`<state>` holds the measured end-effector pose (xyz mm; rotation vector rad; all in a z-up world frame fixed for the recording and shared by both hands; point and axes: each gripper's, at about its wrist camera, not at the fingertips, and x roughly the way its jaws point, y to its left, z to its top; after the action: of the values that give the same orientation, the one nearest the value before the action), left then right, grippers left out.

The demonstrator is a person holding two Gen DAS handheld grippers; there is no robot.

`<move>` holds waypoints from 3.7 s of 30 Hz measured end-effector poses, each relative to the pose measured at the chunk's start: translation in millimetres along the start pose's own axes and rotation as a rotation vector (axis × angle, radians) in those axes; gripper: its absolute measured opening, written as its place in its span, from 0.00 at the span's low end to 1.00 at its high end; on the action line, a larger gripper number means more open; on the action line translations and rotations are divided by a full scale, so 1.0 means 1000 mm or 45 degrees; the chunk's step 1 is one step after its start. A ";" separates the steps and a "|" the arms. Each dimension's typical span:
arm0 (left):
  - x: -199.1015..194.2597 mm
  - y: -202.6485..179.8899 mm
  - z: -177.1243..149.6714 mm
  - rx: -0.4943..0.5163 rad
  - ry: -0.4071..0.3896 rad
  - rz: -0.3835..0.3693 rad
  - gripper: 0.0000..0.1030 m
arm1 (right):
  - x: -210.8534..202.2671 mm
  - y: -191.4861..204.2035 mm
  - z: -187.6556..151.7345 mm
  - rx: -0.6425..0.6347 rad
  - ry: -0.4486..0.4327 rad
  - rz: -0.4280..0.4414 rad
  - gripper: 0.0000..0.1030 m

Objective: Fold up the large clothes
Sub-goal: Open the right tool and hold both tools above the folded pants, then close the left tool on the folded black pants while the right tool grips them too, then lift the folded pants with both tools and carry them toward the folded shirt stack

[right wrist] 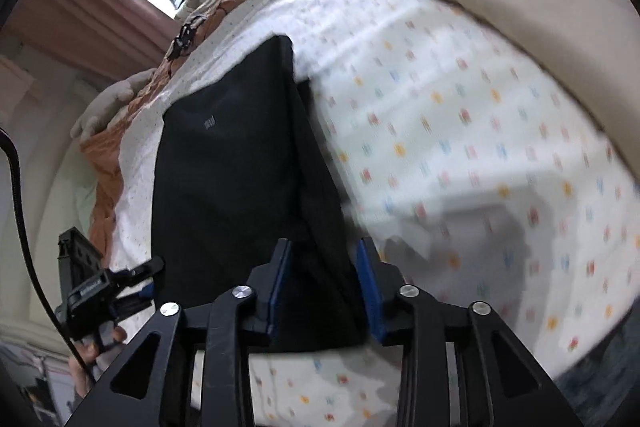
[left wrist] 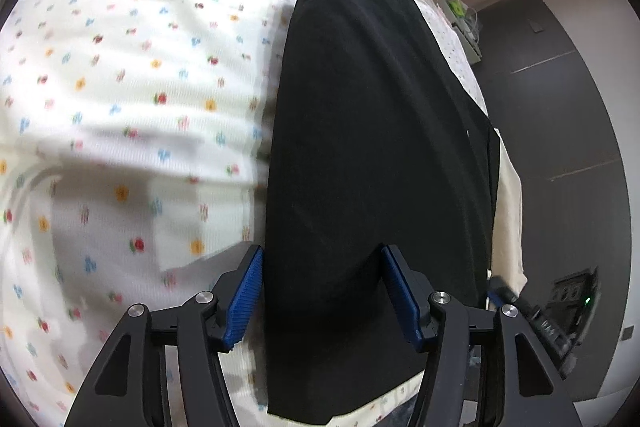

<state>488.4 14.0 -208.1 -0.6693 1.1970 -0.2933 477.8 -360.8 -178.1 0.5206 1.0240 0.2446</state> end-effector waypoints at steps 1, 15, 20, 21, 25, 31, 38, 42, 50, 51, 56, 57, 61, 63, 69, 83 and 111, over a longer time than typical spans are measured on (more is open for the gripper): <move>0.001 0.000 0.004 0.002 -0.001 0.000 0.60 | 0.003 0.005 0.009 -0.015 0.002 0.005 0.34; 0.020 -0.013 0.062 0.048 -0.015 0.072 0.63 | 0.068 0.015 0.089 -0.075 0.086 0.073 0.33; 0.029 -0.016 0.077 0.039 -0.035 0.105 0.60 | 0.086 0.008 0.099 -0.039 0.117 0.127 0.28; 0.035 -0.024 0.086 0.038 -0.036 0.116 0.59 | 0.088 0.008 0.103 -0.030 0.120 0.135 0.27; 0.045 -0.027 0.100 0.021 -0.042 0.138 0.58 | 0.102 0.009 0.116 -0.024 0.136 0.139 0.20; 0.056 -0.035 0.117 0.032 -0.039 0.183 0.56 | 0.119 0.010 0.130 -0.035 0.171 0.090 0.19; 0.057 -0.030 0.121 -0.006 -0.017 0.131 0.57 | 0.093 0.005 0.135 -0.061 0.128 0.117 0.62; 0.057 -0.030 0.120 0.007 -0.023 0.133 0.58 | 0.099 -0.010 0.134 0.006 0.177 0.185 0.62; 0.063 -0.031 0.123 0.024 -0.030 0.119 0.59 | 0.124 -0.004 0.125 0.030 0.311 0.378 0.62; 0.060 -0.027 0.120 0.023 -0.032 0.117 0.60 | 0.130 -0.002 0.124 0.031 0.346 0.403 0.62; 0.061 -0.020 0.125 0.005 -0.047 0.096 0.60 | 0.145 0.002 0.126 0.043 0.390 0.469 0.60; 0.062 -0.019 0.125 0.002 -0.050 0.094 0.60 | 0.147 0.002 0.126 0.054 0.397 0.482 0.58; 0.062 -0.022 0.125 -0.006 -0.071 0.110 0.55 | 0.153 0.007 0.127 0.050 0.424 0.480 0.38; 0.059 -0.028 0.122 0.007 -0.078 0.117 0.48 | 0.150 0.012 0.125 0.024 0.419 0.465 0.29; 0.033 -0.044 0.114 0.032 -0.109 0.070 0.31 | 0.116 0.034 0.123 -0.068 0.333 0.471 0.17; -0.042 -0.106 0.078 0.149 -0.235 -0.053 0.26 | 0.009 0.071 0.112 -0.198 0.112 0.476 0.16; -0.022 -0.344 -0.013 0.454 -0.122 -0.328 0.26 | -0.234 -0.037 0.132 -0.244 -0.229 0.180 0.16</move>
<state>513.9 -244.9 18.4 -0.5176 0.9348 -0.6669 471.0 -531.9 31.4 0.4328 0.7802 0.4103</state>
